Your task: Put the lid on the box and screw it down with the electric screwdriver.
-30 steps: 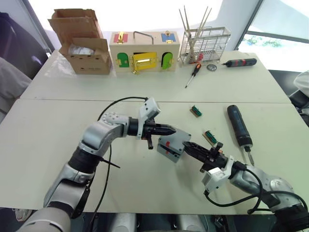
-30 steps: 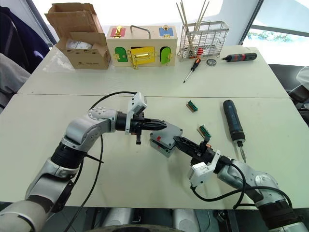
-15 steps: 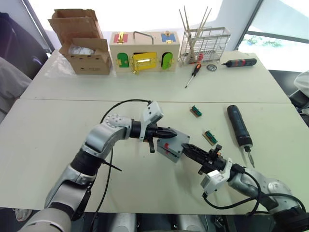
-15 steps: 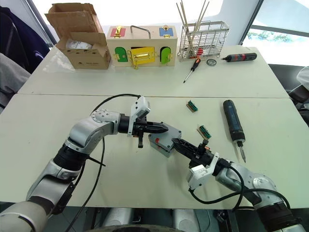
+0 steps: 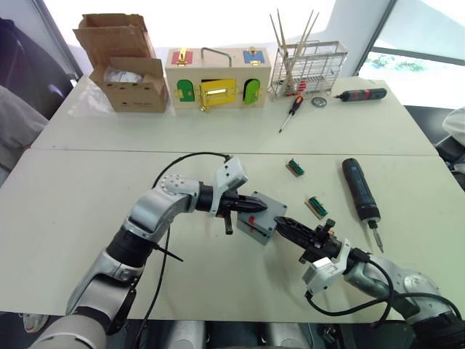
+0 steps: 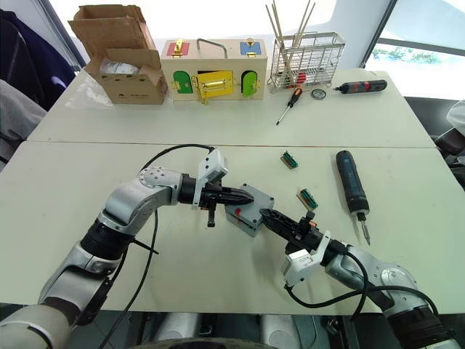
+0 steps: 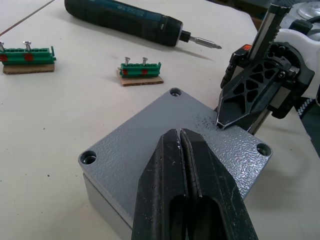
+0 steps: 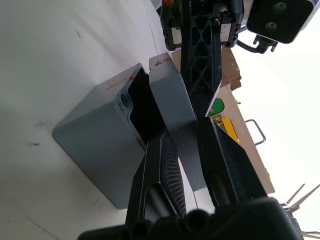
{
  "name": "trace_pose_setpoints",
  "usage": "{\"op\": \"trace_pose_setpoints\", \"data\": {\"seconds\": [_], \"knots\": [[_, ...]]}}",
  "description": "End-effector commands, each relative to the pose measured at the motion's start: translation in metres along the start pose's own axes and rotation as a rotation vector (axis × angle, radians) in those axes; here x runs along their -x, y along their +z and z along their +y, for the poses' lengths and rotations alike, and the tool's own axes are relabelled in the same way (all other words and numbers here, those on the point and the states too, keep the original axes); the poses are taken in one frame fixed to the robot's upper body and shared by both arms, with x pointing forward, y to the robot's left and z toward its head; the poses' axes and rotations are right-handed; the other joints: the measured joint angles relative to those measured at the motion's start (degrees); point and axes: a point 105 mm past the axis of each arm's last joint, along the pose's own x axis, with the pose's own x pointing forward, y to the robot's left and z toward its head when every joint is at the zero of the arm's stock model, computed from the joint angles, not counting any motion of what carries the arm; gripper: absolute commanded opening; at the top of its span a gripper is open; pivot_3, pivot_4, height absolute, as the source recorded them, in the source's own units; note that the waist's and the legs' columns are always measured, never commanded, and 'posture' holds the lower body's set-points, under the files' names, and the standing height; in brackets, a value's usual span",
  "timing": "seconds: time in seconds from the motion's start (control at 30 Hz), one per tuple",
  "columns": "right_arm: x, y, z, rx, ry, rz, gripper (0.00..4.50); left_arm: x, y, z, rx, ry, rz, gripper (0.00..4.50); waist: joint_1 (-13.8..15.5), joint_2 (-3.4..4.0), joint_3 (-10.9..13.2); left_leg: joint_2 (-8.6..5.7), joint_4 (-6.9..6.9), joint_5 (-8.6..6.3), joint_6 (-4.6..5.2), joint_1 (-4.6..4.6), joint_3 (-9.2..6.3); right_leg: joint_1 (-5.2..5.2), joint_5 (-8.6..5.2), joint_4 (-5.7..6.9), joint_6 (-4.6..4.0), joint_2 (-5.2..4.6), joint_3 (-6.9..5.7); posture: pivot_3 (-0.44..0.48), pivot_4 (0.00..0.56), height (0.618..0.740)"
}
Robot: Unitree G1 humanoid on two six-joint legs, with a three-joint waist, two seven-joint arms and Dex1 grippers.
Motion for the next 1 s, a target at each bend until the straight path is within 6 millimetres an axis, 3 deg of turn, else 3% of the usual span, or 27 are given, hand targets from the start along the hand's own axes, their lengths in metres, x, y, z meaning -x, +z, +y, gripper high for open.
{"op": "trace_pose_setpoints", "data": {"seconds": [0.03,0.23,0.43,0.57,0.63,1.0], "knots": [[0.002,0.009,0.007,-0.015,0.037,-0.027,0.14,-0.005,-0.011,-0.007,-0.038,-0.024,0.054,0.02,0.0,0.02,-0.02,0.0,0.0,0.0,0.0,0.05,-0.02,0.08,0.0,-0.04,0.0,0.01,0.0,0.0,0.15,0.74],[0.003,0.006,0.008,-0.02,0.046,-0.012,0.14,-0.014,-0.024,-0.014,-0.023,-0.062,0.108,0.02,0.09,0.02,-0.03,0.0,-0.06,-0.11,0.18,0.68,-0.06,0.84,-0.01,-0.25,-0.01,0.03,0.01,0.0,0.15,0.74],[0.008,0.001,0.009,-0.016,0.058,0.01,2.96,-0.022,-0.04,-0.026,-0.019,-0.105,0.158,0.0,0.01,0.0,-0.73,0.0,-0.09,-0.17,0.27,0.9,-0.07,1.08,-0.02,-0.31,-0.01,0.05,0.05,0.0,0.15,0.74],[0.009,0.001,0.008,-0.01,0.052,0.012,4.38,-0.024,-0.048,-0.028,-0.018,-0.106,0.179,0.0,-0.01,-0.05,-0.82,0.01,-0.12,-0.49,0.8,1.55,-0.11,1.77,-0.07,-0.5,-0.02,0.08,0.05,0.0,0.15,0.74],[0.01,0.0,0.007,-0.005,0.051,0.015,4.45,-0.023,-0.054,-0.029,-0.023,-0.107,0.203,0.0,-0.03,-0.11,-0.96,0.01,-0.17,-0.6,0.95,2.01,-0.1,2.26,-0.29,-0.56,-0.19,0.07,0.06,0.0,0.15,0.74],[0.019,-0.008,0.0,0.04,0.039,0.026,4.45,-0.02,-0.076,-0.027,0.017,-0.089,0.256,0.0,0.3,-0.03,-1.14,-0.06,-0.16,-0.67,1.04,2.01,-0.18,2.31,-0.37,-0.55,-0.32,0.03,0.13,0.0,0.15,0.74]]}}
